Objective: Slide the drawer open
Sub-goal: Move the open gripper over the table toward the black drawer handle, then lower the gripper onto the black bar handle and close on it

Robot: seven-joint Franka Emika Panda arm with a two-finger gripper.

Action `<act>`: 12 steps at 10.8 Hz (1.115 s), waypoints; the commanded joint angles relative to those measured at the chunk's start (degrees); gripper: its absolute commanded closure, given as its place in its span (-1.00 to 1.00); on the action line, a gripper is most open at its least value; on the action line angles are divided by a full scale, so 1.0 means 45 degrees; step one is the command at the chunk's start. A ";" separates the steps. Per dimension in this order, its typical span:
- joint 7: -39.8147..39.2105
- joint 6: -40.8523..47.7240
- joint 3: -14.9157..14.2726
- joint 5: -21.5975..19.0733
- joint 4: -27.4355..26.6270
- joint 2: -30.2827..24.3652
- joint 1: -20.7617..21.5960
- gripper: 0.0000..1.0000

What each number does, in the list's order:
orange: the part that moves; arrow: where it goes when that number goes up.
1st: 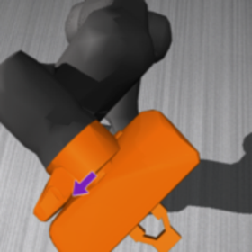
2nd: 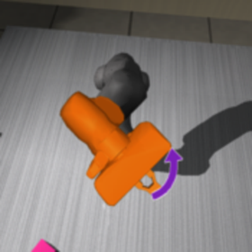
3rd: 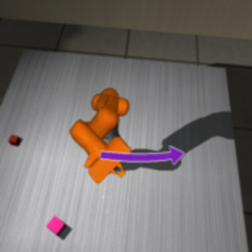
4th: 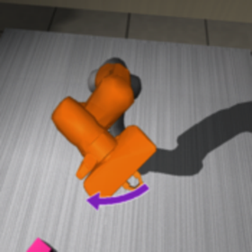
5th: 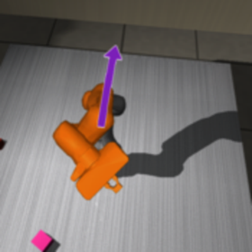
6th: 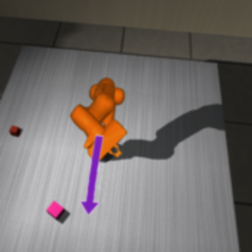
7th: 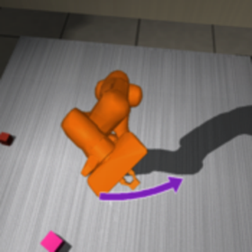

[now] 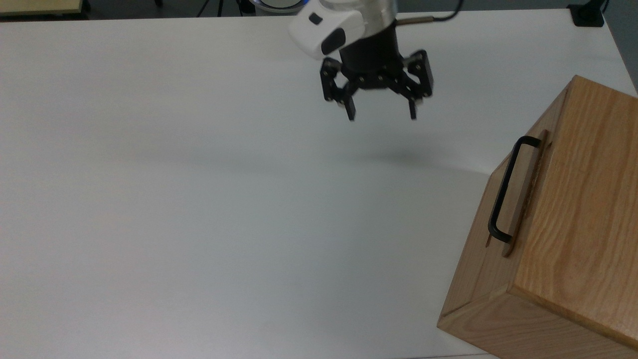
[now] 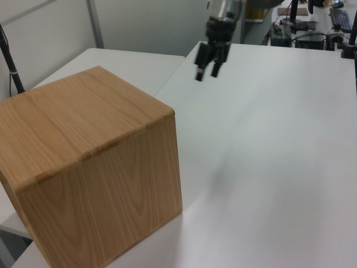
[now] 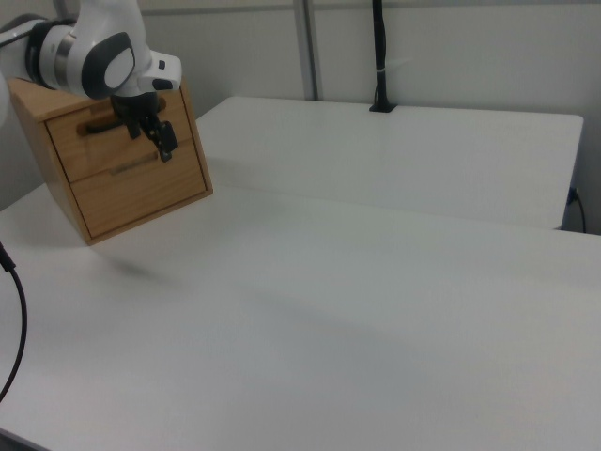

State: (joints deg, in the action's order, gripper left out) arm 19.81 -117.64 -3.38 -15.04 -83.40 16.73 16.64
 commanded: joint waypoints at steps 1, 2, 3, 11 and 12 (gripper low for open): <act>0.1884 -0.3378 -0.0168 -0.0329 0.0741 0.1163 0.0927 -1.00; 0.2177 -0.4086 -0.0148 -0.0388 0.0780 0.1493 0.1046 -0.99; 0.2625 -0.4808 0.0084 -0.0446 0.1128 0.1806 0.1183 -0.97; 0.5384 -0.6749 0.1004 -0.0349 0.1855 0.2609 0.1184 -0.10; 0.5364 -0.6769 0.1023 -0.0349 0.1835 0.2726 0.1184 -0.10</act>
State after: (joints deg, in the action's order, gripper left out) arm 42.67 -146.83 1.05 -15.81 -76.31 27.15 21.75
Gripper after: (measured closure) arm 0.339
